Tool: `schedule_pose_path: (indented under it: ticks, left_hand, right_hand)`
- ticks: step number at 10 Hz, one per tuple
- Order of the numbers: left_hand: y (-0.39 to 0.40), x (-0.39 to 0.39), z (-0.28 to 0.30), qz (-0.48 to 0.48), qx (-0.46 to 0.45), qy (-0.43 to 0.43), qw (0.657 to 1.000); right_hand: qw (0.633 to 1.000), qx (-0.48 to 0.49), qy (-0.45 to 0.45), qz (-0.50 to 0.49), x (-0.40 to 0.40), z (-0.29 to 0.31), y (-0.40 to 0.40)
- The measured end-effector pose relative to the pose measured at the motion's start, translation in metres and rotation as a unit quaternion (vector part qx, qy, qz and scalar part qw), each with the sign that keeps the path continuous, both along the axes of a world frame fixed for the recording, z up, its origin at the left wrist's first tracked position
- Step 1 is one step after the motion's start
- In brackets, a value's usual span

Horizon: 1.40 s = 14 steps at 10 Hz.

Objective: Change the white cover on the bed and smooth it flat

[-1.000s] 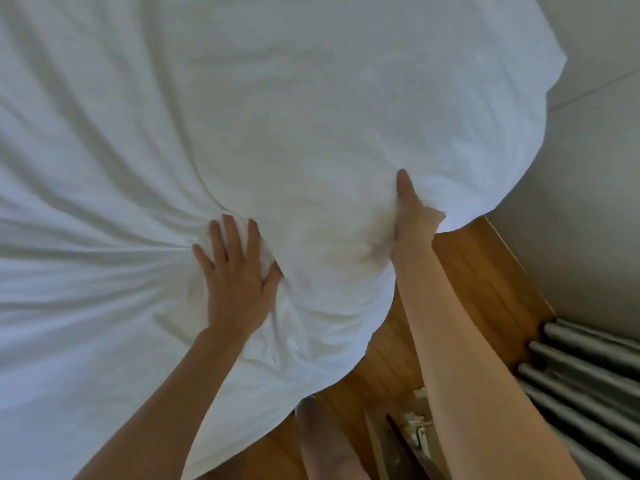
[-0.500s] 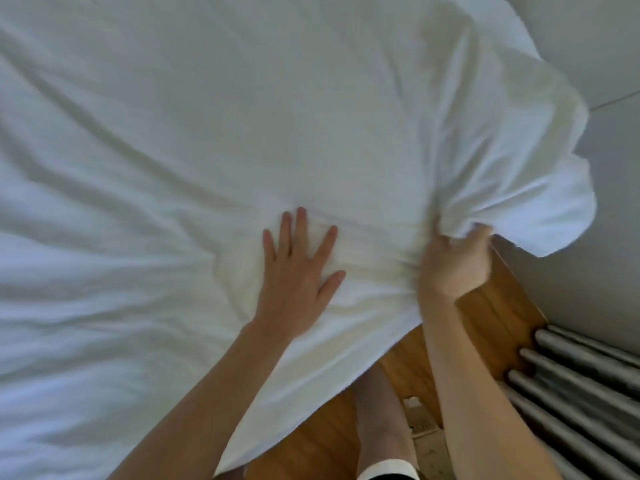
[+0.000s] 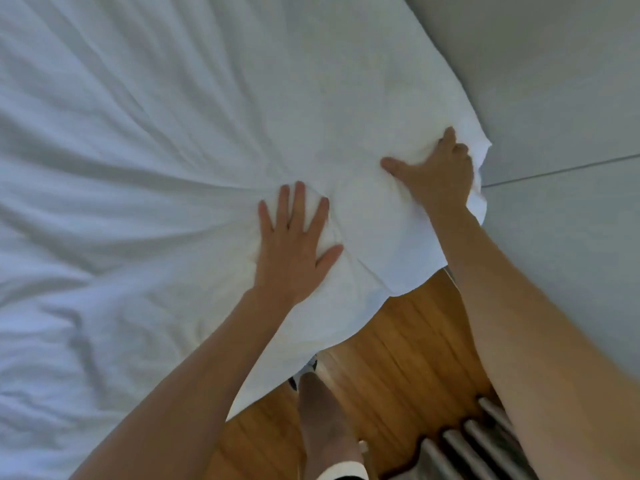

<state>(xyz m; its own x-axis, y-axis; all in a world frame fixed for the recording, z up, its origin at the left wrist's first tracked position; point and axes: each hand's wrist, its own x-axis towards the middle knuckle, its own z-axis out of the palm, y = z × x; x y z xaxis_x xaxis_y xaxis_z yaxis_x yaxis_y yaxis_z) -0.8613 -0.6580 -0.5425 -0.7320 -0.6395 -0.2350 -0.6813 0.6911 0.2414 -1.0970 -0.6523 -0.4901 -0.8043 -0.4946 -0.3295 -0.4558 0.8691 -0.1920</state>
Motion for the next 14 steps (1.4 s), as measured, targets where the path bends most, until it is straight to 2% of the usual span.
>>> schedule_pose_path:
  ticks: [1,2,3,4,5,6,7,8,9,10,11,12,13,14]
  left_hand:
    - [-0.007,-0.018,-0.002,-0.008,-0.003,-0.002,1.000]
    - [-0.004,-0.019,0.001,-0.081,0.000,0.017,0.997]
    - [0.016,-0.014,-0.002,-0.214,-0.005,0.058,0.975]
    - [0.055,0.003,0.016,-0.362,0.053,0.099,0.925]
    - [0.052,0.038,0.039,-0.338,0.065,0.146,0.928]
    - [-0.024,0.093,0.042,-0.091,-0.041,0.171,0.980]
    - [-0.115,0.180,0.031,0.204,-0.168,0.069,0.962]
    - [-0.149,0.256,0.016,0.394,-0.152,-0.019,0.906]
    - [-0.118,0.248,-0.016,0.399,-0.152,-0.036,0.904]
    - [-0.061,0.169,-0.031,0.330,-0.111,0.046,0.936]
    - [-0.001,0.089,-0.016,0.142,-0.012,0.105,0.984]
    - [0.042,0.057,0.003,-0.047,0.055,0.034,0.997]
    - [0.072,0.065,0.038,-0.140,0.169,-0.058,0.974]
    - [0.065,0.092,0.080,-0.081,0.211,-0.064,0.972]
  right_hand:
    - [0.982,-0.055,0.120,0.138,0.014,-0.017,0.002]
    - [0.964,-0.120,0.174,0.163,-0.006,-0.001,0.019]
    - [0.982,-0.011,0.150,0.110,-0.030,0.000,0.029]
    - [0.987,-0.046,0.156,-0.017,-0.006,0.000,0.013]
    - [0.941,-0.210,0.240,0.115,0.056,0.009,-0.031]
    - [0.893,-0.271,0.176,0.314,0.141,0.017,-0.092]
    - [0.852,-0.208,0.109,0.469,0.227,0.012,-0.152]
    - [0.811,-0.129,0.068,0.566,0.283,-0.017,-0.188]
    - [0.865,-0.089,0.095,0.485,0.251,-0.065,-0.168]
    - [0.924,-0.050,0.143,0.351,0.138,-0.082,-0.108]
    - [0.964,0.033,0.132,0.229,0.047,-0.060,-0.048]
    - [0.985,0.069,0.109,0.115,0.035,-0.046,-0.025]
    - [0.985,0.125,0.066,0.099,0.054,-0.016,-0.019]
    - [0.977,0.133,0.023,0.166,0.096,0.027,-0.023]
